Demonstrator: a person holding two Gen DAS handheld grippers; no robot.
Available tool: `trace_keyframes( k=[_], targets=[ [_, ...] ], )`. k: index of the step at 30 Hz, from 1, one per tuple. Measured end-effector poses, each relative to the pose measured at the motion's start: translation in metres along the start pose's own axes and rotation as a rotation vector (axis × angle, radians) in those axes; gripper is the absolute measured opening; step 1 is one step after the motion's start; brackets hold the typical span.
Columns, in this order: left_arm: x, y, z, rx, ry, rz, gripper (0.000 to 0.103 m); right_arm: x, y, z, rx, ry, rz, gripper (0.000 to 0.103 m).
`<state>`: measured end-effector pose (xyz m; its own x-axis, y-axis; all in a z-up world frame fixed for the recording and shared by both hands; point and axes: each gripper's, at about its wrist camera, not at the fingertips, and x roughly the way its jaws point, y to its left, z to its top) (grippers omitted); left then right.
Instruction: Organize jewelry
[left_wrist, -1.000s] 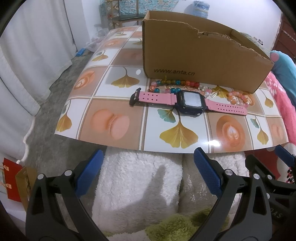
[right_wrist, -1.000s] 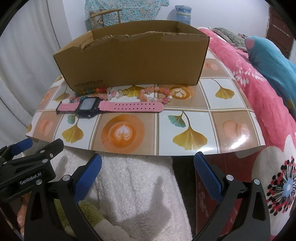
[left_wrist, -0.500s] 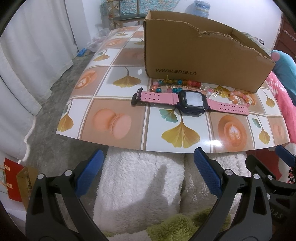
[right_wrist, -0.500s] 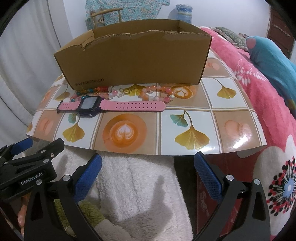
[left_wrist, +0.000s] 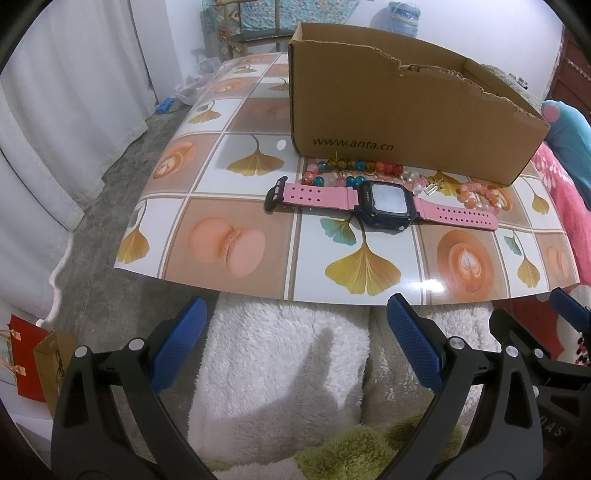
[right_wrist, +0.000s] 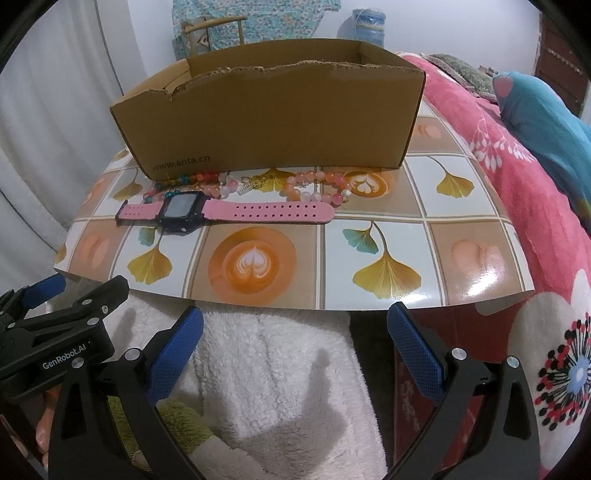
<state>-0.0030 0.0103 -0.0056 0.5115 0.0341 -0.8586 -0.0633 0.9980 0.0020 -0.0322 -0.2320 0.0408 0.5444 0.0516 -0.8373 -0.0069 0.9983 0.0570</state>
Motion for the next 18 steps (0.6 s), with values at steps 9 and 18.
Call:
trace_keyframes(
  k=[9, 18],
  targets=[
    [0.0000, -0.0003, -0.0001, 0.000, 0.002, 0.002, 0.095, 0.0000, 0.0001, 0.0003, 0.000, 0.003, 0.001, 0.097],
    [-0.0021, 0.0004, -0.0003, 0.002, 0.002, 0.005, 0.095, 0.0002, -0.0003, 0.0004, 0.001, 0.003, 0.001, 0.097]
  ],
)
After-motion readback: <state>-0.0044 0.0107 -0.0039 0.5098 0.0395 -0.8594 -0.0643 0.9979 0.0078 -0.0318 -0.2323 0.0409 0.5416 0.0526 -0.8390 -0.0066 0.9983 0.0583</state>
